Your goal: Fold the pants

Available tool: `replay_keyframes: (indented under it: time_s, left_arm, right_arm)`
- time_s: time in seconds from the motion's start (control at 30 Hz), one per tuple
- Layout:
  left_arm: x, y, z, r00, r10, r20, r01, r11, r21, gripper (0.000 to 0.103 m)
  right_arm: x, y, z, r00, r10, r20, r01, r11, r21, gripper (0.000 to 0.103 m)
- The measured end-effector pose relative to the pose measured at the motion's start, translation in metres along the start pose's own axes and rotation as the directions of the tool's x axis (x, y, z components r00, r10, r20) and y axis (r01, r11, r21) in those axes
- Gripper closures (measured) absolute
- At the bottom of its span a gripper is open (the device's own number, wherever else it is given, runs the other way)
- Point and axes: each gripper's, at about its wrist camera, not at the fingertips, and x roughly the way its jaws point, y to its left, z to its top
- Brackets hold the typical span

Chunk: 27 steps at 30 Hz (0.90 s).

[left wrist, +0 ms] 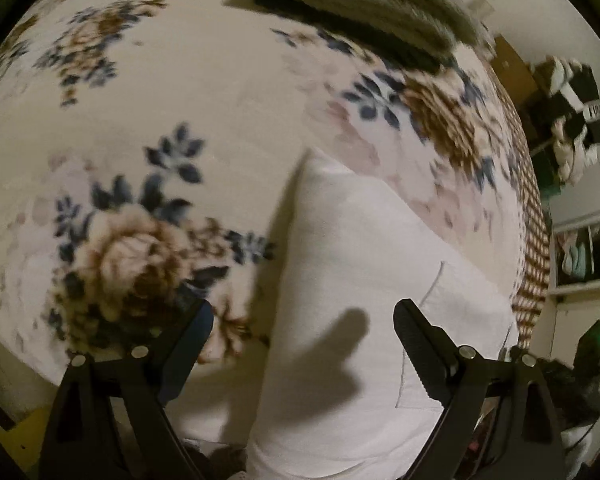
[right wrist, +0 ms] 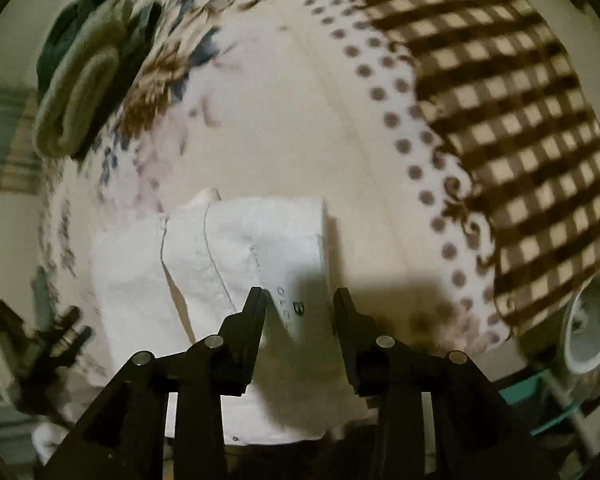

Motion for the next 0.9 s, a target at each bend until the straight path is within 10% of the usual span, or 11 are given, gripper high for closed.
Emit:
replay_keyframes:
  time_s: [0.17, 0.3, 0.33, 0.37, 0.47, 0.73, 0.9]
  left_arm:
    - [0.025, -0.013, -0.001, 0.998, 0.049, -0.04, -0.046, 0.996, 0.071, 0.011]
    - [0.042, -0.012, -0.003, 0.994, 0.098, -0.057, -0.091, 0.989, 0.114, 0.01]
    - [0.044, -0.012, -0.003, 0.993, 0.099, -0.064, -0.091, 0.989, 0.12, 0.01]
    - [0.044, -0.011, -0.003, 0.993, 0.092, -0.069, -0.083, 0.989, 0.119, 0.01]
    - [0.035, -0.008, -0.001, 0.994, 0.063, -0.088, -0.056, 0.994, 0.089, 0.011]
    - [0.01, 0.013, -0.01, 0.997, -0.023, -0.08, 0.024, 1.0, 0.017, 0.011]
    - [0.027, 0.012, -0.026, 0.99, -0.014, -0.139, 0.018, 0.999, 0.032, 0.011]
  right_arm:
    - [0.024, -0.035, -0.011, 0.984, 0.164, -0.064, -0.152, 0.977, 0.15, 0.031]
    - [0.056, -0.041, -0.013, 0.953, 0.278, -0.12, -0.241, 0.937, 0.254, 0.031]
    - [0.056, -0.036, -0.013, 0.954, 0.284, -0.095, -0.255, 0.937, 0.239, 0.046]
    - [0.052, -0.025, -0.012, 0.966, 0.249, -0.075, -0.233, 0.956, 0.181, 0.08]
    - [0.028, 0.002, -0.01, 0.989, 0.146, -0.025, -0.143, 0.986, 0.088, 0.092]
    - [0.004, -0.007, 0.014, 0.999, -0.013, 0.042, 0.012, 0.999, 0.037, 0.091]
    - [0.002, -0.009, 0.007, 0.997, -0.082, 0.014, 0.081, 0.996, 0.048, 0.055]
